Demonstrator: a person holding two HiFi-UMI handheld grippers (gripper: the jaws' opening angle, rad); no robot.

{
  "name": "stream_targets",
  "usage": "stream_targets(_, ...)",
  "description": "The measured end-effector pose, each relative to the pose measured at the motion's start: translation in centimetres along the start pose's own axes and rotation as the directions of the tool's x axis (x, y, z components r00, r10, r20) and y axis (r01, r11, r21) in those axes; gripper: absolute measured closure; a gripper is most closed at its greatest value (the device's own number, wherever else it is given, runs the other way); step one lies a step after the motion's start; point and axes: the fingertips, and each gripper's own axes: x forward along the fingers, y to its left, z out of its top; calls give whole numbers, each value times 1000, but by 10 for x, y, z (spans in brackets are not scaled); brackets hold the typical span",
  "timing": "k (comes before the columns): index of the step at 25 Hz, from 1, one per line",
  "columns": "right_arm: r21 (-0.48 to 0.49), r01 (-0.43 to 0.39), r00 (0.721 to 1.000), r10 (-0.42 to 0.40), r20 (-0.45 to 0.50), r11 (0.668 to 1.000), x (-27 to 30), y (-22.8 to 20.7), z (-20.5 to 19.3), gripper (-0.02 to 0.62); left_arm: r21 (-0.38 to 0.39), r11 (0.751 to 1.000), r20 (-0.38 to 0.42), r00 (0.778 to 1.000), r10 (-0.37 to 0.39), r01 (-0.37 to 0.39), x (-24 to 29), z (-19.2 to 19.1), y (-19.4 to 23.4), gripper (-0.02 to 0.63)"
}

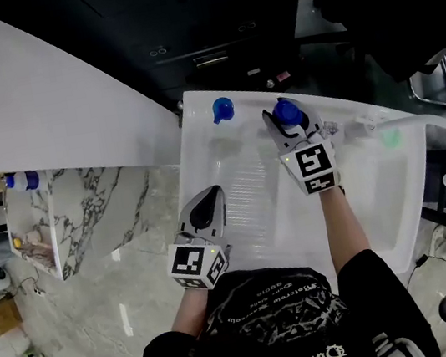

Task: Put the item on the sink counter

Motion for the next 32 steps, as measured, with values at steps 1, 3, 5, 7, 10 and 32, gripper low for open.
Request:
stream_targets(1,0,0,1000,0,0,1000,0,0,0,443,0,1000,2,1000,0,0,0,0,0,600)
stream_targets(3,-1,0,1000,0,0,1000,-1,0,-1,443,0,1000,4,1000,1,-1,1,0,0,600)
stream_targets(5,-4,-1,1000,1,5,1000,-4,1,1,437,-4,1000,5,1000,0,0,1,0,0,600)
stream_targets(7,6,-13,1000,12,16,1000,-7,2,3,391,-8,1000,4,1000,0,0,0,-1,1,600)
stream_targets(10,12,-17,1000,17,23,1000,-9,1,5,347,-10,1000,0,1000,1,-1,1,-4,1,600)
stream_targets(32,72,68,972,-82,221,995,-137,27,85,278,-3,996,185,979,-84,86,-34,35,-34,600)
